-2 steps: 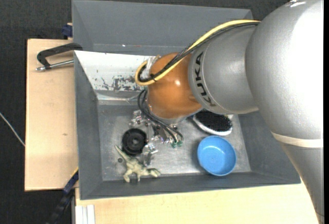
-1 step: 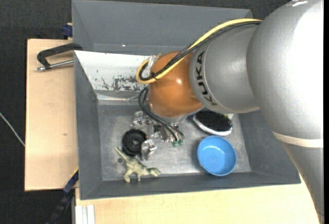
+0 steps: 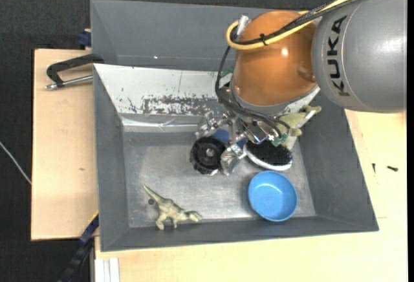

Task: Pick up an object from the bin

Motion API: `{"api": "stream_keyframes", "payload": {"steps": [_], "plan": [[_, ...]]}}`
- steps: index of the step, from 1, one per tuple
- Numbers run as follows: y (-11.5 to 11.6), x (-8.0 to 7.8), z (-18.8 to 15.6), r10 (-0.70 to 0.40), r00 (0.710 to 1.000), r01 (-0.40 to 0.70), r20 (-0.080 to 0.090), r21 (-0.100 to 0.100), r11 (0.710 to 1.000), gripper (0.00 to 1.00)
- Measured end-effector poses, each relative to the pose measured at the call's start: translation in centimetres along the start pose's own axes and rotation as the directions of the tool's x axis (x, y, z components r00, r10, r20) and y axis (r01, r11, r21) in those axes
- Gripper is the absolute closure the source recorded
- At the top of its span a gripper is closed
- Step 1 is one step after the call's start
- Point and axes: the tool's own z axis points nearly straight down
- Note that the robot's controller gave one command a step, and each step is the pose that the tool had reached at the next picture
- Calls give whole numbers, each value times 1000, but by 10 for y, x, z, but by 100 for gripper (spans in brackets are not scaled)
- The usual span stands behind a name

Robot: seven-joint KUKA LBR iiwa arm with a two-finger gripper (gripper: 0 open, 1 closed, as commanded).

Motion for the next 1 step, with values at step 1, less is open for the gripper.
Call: {"api": "stream_keyframes", "payload": {"steps": [1], "plan": [[65,-12,-105,-257,966,257,3,-3,966,100]]}}
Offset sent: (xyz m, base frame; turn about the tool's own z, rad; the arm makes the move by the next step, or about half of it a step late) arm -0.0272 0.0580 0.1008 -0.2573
